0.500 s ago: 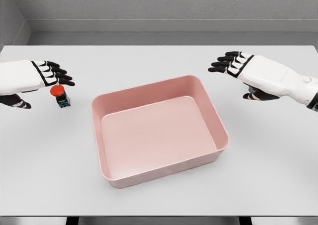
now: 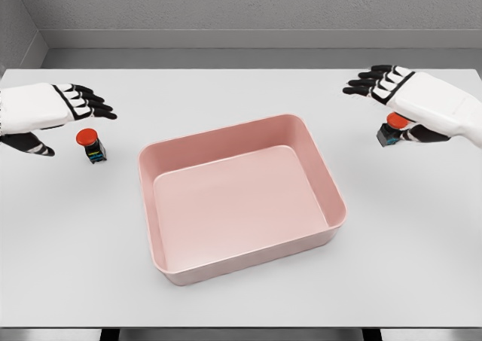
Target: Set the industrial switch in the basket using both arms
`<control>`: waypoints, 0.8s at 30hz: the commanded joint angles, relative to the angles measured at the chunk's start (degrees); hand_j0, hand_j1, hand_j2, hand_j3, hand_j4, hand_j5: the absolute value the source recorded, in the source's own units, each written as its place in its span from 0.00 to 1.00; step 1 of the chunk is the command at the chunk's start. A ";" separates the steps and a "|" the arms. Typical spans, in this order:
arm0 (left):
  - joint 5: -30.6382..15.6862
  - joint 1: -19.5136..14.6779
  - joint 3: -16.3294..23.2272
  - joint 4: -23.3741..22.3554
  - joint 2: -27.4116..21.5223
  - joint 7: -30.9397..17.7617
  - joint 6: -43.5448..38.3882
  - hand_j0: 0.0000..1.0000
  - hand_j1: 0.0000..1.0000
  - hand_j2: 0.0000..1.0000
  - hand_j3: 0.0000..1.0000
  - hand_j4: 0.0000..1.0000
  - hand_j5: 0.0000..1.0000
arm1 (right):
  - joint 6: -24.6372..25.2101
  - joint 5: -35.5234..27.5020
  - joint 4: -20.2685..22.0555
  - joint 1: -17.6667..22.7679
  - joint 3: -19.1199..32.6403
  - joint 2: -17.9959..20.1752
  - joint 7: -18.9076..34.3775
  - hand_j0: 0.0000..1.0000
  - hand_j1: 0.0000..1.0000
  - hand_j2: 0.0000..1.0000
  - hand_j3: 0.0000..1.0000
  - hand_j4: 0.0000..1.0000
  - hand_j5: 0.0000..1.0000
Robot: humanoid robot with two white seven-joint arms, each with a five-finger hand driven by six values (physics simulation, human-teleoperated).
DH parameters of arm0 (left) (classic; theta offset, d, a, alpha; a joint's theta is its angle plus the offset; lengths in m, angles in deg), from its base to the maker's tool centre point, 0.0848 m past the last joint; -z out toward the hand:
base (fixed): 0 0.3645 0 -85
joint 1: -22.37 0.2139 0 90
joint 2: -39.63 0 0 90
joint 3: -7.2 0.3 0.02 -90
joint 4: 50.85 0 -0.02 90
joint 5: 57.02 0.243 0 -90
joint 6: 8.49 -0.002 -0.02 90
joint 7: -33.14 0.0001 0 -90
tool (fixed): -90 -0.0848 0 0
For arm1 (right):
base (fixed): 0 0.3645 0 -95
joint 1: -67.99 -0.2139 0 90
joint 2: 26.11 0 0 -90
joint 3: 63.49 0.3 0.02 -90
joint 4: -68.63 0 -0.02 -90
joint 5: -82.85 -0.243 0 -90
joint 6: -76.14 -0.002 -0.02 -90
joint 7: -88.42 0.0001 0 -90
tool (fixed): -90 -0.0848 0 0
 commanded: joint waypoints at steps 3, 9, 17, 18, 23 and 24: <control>-0.11 -0.17 1.70 -2.67 2.23 -0.13 -0.49 1.00 1.00 1.00 1.00 1.00 1.00 | 0.17 -0.30 -5.89 0.36 1.62 0.88 0.03 1.00 1.00 1.00 1.00 1.00 1.00; 5.08 -1.14 2.93 -11.45 5.84 -1.18 -2.08 1.00 1.00 1.00 1.00 1.00 1.00 | 0.17 -0.30 -13.45 1.32 3.82 1.49 0.12 1.00 1.00 1.00 1.00 1.00 1.00; 8.15 -1.14 3.64 -12.16 9.62 -1.27 -2.25 1.00 1.00 1.00 1.00 1.00 1.00 | 0.17 0.57 -21.01 -2.19 -1.89 1.32 3.04 1.00 1.00 1.00 1.00 1.00 1.00; 8.85 -1.05 3.72 -12.16 9.71 -1.27 -2.25 1.00 1.00 1.00 1.00 1.00 1.00 | 0.17 1.54 -22.24 -3.77 -3.13 1.14 3.04 1.00 1.00 1.00 1.00 1.00 1.00; 9.12 -0.79 4.34 -13.12 9.53 -1.27 -2.25 1.00 1.00 1.00 1.00 1.00 1.00 | 0.17 1.98 -27.51 -8.17 -8.04 0.00 3.04 1.00 1.00 1.00 1.00 1.00 1.00; 9.21 -0.87 4.34 -14.00 9.53 -1.18 -2.25 1.00 1.00 1.00 1.00 1.00 1.00 | 0.17 2.07 -28.74 -9.04 -8.75 -0.53 3.04 1.00 1.00 1.00 1.00 1.00 1.00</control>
